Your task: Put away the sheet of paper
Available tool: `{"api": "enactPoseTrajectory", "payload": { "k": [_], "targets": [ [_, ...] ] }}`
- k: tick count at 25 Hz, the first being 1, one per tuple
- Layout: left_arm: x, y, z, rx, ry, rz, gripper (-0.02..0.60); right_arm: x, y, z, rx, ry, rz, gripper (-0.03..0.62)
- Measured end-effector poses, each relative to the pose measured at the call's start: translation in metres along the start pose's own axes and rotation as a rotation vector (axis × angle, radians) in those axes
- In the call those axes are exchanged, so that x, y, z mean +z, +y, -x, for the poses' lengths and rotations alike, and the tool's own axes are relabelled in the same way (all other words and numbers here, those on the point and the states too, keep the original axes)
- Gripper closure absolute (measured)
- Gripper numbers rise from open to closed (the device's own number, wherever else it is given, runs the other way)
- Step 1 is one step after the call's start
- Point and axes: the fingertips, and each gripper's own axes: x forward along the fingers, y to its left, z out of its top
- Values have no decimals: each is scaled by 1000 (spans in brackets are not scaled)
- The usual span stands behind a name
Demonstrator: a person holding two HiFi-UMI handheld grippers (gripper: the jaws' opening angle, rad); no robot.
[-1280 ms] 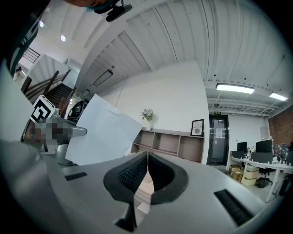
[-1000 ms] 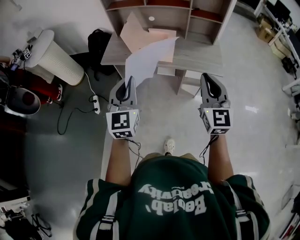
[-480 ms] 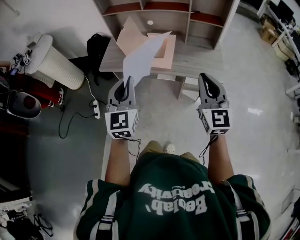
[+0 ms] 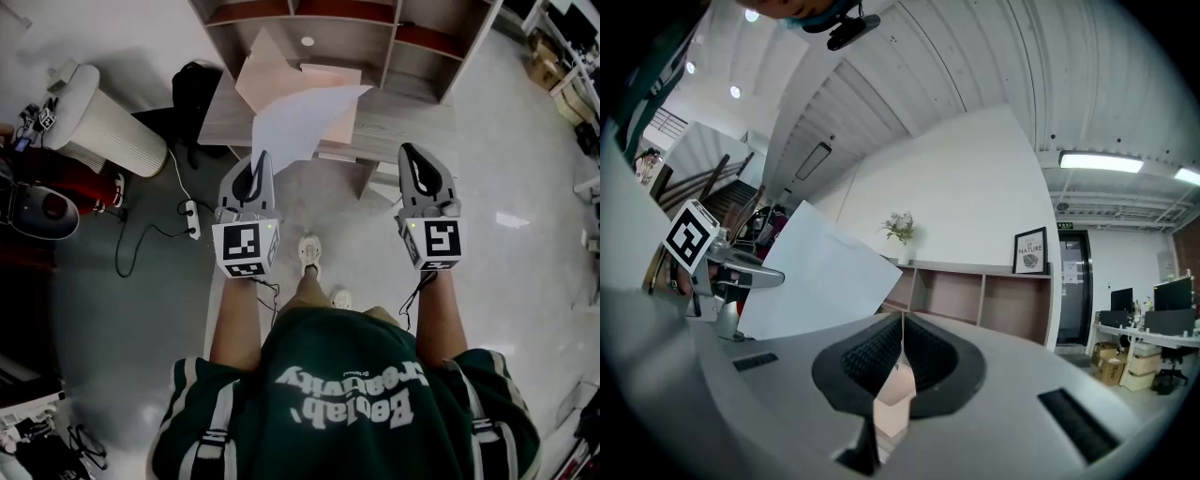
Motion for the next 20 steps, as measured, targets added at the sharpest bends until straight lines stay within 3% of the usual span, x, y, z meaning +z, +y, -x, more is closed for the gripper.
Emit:
{"api": "enactPoseTrajectory", "payload": {
  "k": [7,20],
  "targets": [
    [-28,27,-39,-39,-19,-5,565,-16,10,-49,-25,4,31,558],
    [-63,86,-140,-188,2,-6,565,-26,13,-160,-139,41,45,558]
  ]
}}
